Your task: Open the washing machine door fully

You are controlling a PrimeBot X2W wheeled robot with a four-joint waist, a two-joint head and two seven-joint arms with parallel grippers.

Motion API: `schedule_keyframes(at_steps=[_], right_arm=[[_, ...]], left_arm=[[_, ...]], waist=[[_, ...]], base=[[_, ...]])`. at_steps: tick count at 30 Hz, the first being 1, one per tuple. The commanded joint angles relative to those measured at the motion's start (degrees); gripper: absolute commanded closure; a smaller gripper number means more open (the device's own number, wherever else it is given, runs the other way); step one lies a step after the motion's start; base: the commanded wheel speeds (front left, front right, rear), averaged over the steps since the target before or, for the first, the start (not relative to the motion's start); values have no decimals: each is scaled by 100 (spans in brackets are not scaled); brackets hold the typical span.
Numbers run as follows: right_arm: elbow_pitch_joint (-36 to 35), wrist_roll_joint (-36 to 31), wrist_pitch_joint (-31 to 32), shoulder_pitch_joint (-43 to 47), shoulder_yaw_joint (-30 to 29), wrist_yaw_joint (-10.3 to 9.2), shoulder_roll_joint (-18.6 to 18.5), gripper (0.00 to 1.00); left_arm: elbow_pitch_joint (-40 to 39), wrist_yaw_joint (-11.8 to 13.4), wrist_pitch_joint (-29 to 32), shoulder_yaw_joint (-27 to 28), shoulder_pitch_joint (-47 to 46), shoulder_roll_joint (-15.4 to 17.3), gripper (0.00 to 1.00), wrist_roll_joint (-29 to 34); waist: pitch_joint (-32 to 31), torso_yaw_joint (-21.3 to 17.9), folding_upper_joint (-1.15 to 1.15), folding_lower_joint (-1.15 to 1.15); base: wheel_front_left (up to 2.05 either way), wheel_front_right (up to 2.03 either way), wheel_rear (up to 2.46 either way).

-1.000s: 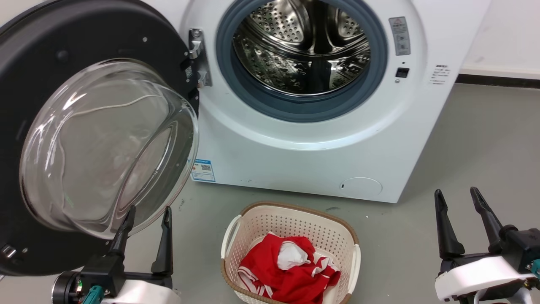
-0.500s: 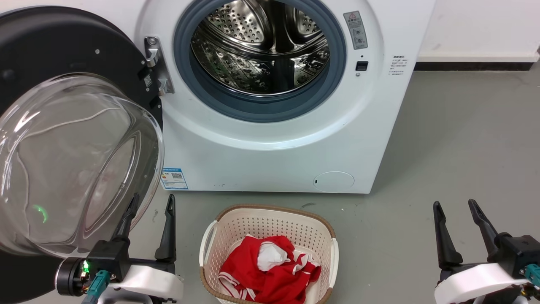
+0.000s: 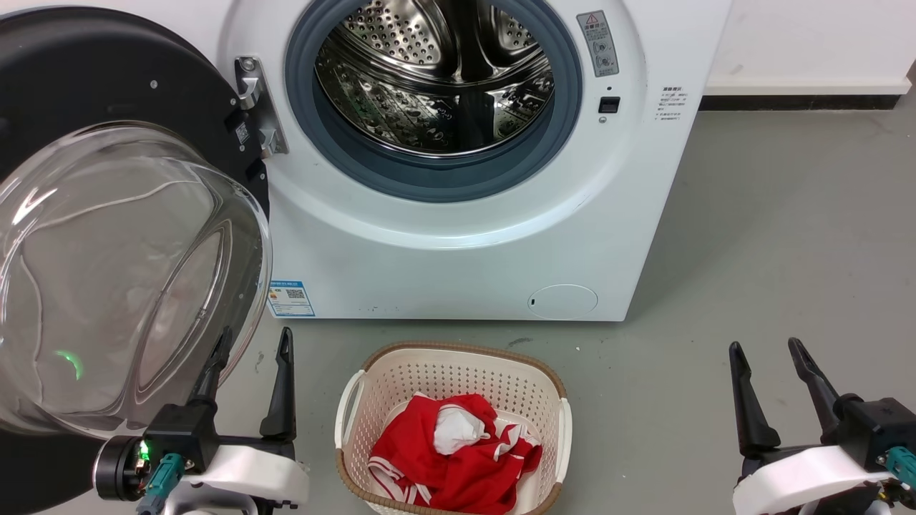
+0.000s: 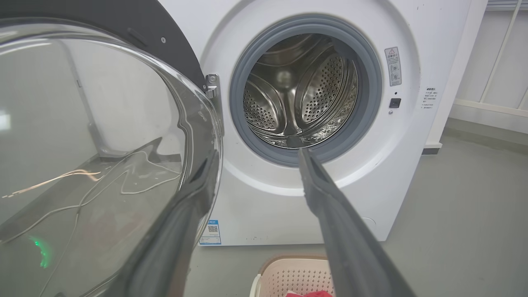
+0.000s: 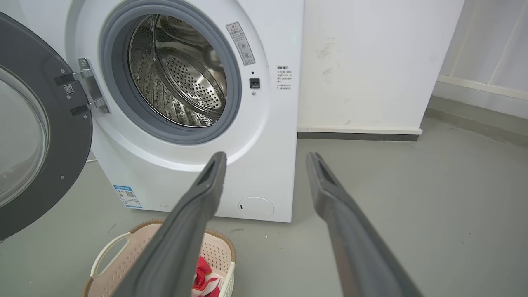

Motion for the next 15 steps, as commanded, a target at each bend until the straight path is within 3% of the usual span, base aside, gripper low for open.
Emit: schedule_keyframes(at_steps=[1,8,9,15], right_arm=[[10,8,-12,-34,8,-4,7,0],[48,54,-30,-50,36,-4,7,0],[40,44,-21,-12,37,0,0,100],[216,497,19,-20,46,0,2,100]], left_arm=[[20,12,-20,15,-83,18,0,5],[76,33,-39,49,-86,66,0,9],[76,8,-9,45,-10,43,100,-2],[287,-31,161,141,-23,-29,100,-418]], waist=[[0,-1,0,0],[-4,-31,0,0],[-4,-31,0,0],[-4,-32,0,0]], base=[[0,0,0],[0,0,0],[0,0,0],[0,0,0]])
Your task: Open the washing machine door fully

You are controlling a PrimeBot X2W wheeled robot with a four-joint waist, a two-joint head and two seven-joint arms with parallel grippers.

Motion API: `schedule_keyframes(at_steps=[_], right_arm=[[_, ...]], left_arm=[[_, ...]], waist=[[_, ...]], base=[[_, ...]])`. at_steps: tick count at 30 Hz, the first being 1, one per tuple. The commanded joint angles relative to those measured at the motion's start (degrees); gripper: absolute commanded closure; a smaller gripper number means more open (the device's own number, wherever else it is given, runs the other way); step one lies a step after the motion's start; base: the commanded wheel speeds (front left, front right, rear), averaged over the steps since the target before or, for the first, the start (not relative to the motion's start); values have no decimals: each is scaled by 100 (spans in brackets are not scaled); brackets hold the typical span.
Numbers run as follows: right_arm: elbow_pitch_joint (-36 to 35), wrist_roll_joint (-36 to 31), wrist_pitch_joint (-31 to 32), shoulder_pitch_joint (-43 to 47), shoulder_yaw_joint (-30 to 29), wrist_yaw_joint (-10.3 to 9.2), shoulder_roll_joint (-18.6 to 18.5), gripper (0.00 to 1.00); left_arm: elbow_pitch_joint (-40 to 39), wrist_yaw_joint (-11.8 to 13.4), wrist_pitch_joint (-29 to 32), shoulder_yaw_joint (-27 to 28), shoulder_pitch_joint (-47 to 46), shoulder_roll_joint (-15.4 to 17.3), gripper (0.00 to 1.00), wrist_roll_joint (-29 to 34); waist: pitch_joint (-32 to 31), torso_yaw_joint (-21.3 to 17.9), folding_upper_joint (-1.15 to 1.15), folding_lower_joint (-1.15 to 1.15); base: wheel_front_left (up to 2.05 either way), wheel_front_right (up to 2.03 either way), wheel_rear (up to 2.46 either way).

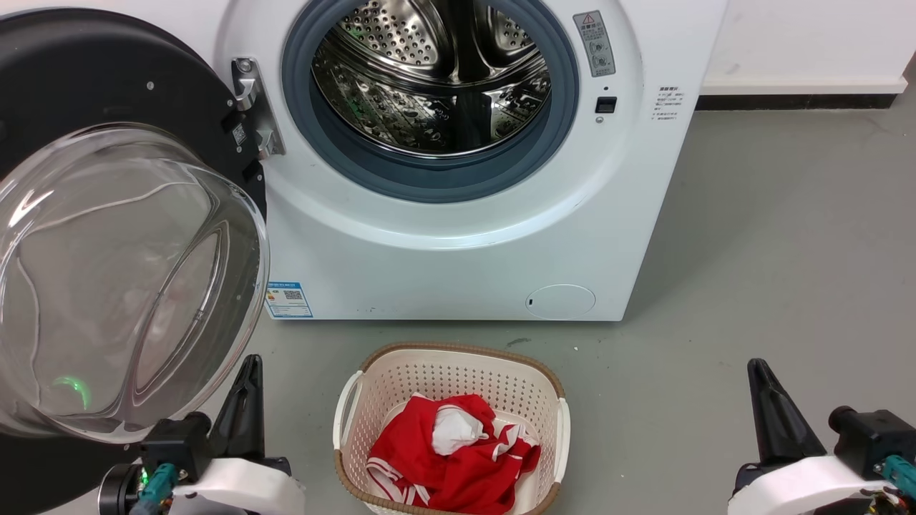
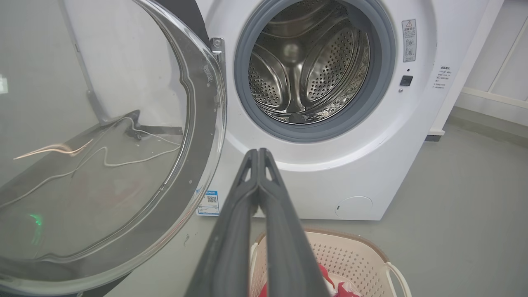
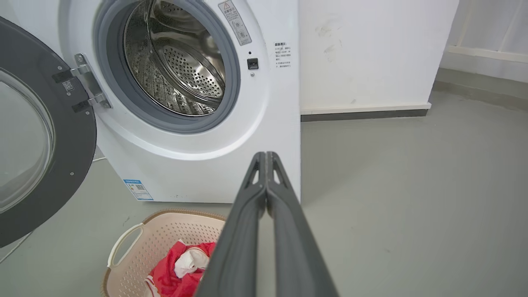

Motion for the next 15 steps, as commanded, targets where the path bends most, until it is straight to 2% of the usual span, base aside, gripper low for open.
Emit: schedule_keyframes(at_steps=[1,15], right_arm=[[-34,415,38,-113,-9,0,-4,100],[208,1888,213,-304,-42,-1,-33,100]], left_arm=[[-37,-24,97,90,-164,8,100,-356],[16,-127,413,195,-222,-82,100,-1741]], waist=[[0,0,0,0],[3,-3,0,0]], base=[[0,0,0],[0,0,0]])
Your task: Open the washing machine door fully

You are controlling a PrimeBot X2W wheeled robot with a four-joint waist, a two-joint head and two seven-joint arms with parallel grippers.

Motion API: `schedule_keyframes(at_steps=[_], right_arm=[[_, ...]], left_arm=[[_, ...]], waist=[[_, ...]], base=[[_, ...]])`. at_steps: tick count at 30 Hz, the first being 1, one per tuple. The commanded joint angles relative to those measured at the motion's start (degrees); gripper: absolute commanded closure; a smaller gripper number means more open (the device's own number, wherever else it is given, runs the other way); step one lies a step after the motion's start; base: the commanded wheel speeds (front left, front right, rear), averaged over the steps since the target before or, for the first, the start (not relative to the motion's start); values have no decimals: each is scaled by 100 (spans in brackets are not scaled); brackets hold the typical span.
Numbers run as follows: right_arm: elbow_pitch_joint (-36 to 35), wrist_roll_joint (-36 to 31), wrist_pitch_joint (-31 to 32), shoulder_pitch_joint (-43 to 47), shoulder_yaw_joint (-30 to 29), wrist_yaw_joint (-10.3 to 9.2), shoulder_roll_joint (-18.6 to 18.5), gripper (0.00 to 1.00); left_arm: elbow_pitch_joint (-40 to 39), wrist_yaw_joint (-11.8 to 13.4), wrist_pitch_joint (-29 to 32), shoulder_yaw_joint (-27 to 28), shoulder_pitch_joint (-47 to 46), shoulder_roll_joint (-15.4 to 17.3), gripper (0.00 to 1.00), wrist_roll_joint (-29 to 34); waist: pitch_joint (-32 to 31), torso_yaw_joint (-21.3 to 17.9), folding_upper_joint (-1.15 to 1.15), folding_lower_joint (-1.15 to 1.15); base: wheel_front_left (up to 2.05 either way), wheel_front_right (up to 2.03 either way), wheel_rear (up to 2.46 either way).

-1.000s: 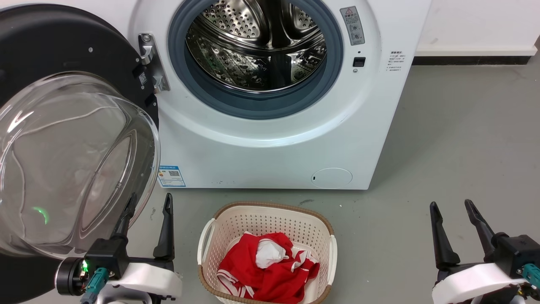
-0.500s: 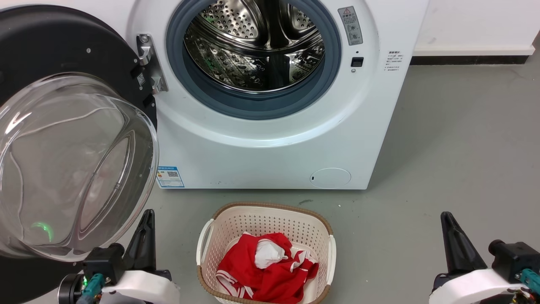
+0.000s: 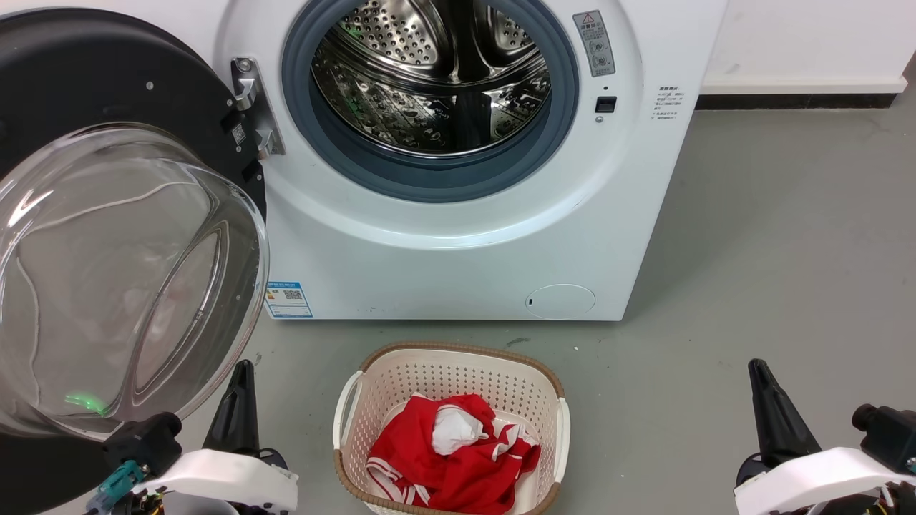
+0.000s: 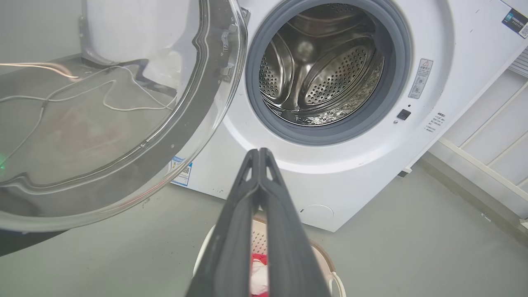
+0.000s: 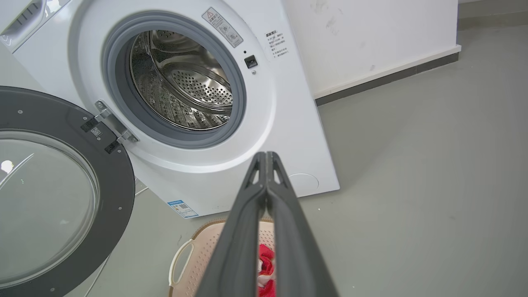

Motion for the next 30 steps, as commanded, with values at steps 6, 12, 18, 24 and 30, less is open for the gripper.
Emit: schedule_keyframes(at_steps=[6,12,18,24,30], right_arm=[[42,765,96,-244,-35,-1,-37,100],[160,1501,184,-337,-55,-1,-44,100],[246,2014,247,-403,-71,-1,-48,100],[322,2491,310,-460,-86,-1,-51,100],[400,2945,370,-521,-103,-1,-52,100]], left_arm=[[-24,-65,159,90,-220,-14,100,-705],[24,-117,333,162,-271,-63,100,-1399],[60,-156,457,212,-306,-96,100,-1881],[94,-192,577,258,-329,-125,100,-2334],[128,-224,684,305,-365,-152,100,-2763]], waist=[[1,-1,0,0],[3,-3,0,0],[4,-4,0,0],[6,-5,0,0],[7,-6,0,0]], base=[[0,0,0],[0,0,0],[0,0,0],[0,0,0],[0,0,0]])
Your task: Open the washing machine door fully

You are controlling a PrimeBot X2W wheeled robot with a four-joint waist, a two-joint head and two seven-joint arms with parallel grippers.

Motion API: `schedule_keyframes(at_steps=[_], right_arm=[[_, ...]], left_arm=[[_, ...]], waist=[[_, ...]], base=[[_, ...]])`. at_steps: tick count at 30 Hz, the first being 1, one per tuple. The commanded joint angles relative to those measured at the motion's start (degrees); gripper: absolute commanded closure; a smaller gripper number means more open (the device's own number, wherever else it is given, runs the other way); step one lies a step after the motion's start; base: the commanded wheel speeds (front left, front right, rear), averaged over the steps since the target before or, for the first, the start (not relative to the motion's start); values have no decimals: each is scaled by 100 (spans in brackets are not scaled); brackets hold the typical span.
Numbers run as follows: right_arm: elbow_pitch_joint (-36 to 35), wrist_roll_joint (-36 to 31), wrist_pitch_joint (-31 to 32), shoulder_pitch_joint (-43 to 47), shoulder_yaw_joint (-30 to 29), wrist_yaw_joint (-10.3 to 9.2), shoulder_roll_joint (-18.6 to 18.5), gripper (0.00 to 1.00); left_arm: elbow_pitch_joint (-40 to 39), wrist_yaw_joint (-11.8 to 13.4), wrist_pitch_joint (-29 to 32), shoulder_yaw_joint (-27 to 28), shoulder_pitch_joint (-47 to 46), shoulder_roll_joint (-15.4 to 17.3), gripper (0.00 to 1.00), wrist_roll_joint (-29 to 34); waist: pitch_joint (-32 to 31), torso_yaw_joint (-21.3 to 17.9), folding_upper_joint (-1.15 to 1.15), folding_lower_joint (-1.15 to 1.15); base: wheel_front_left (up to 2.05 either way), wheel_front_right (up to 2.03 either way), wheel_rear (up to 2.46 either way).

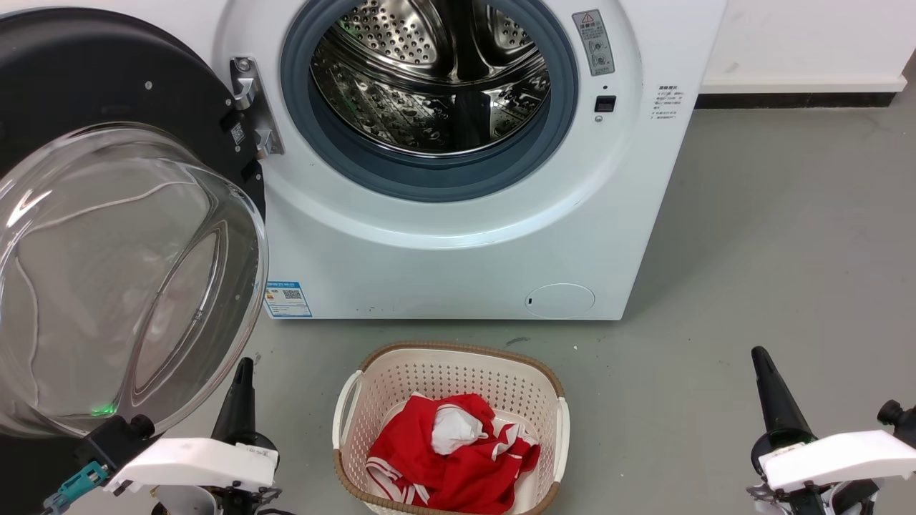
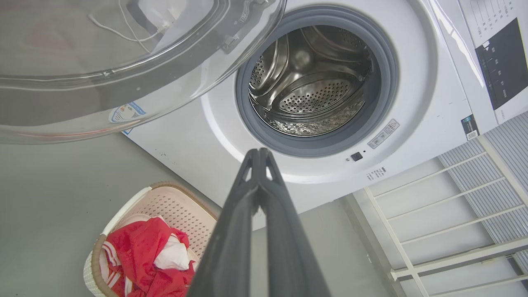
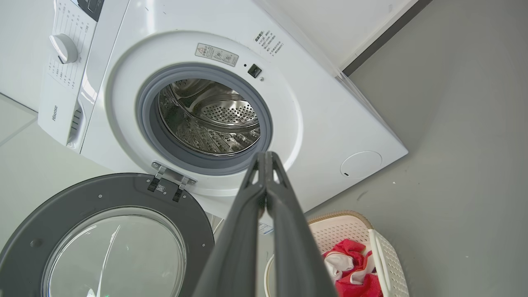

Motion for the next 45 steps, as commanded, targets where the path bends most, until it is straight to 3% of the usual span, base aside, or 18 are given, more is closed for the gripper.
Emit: schedule_keyframes(at_steps=[1,45], right_arm=[[-16,216,31,-185,-18,0,-33,100],[427,2810,390,-512,-132,0,-25,100]], left_arm=[[-32,-45,49,44,-165,9,100,-194],[165,-231,687,303,-318,-164,100,-2670]], waist=[[0,0,0,0],[10,-9,0,0]], base=[[0,0,0],[0,0,0]])
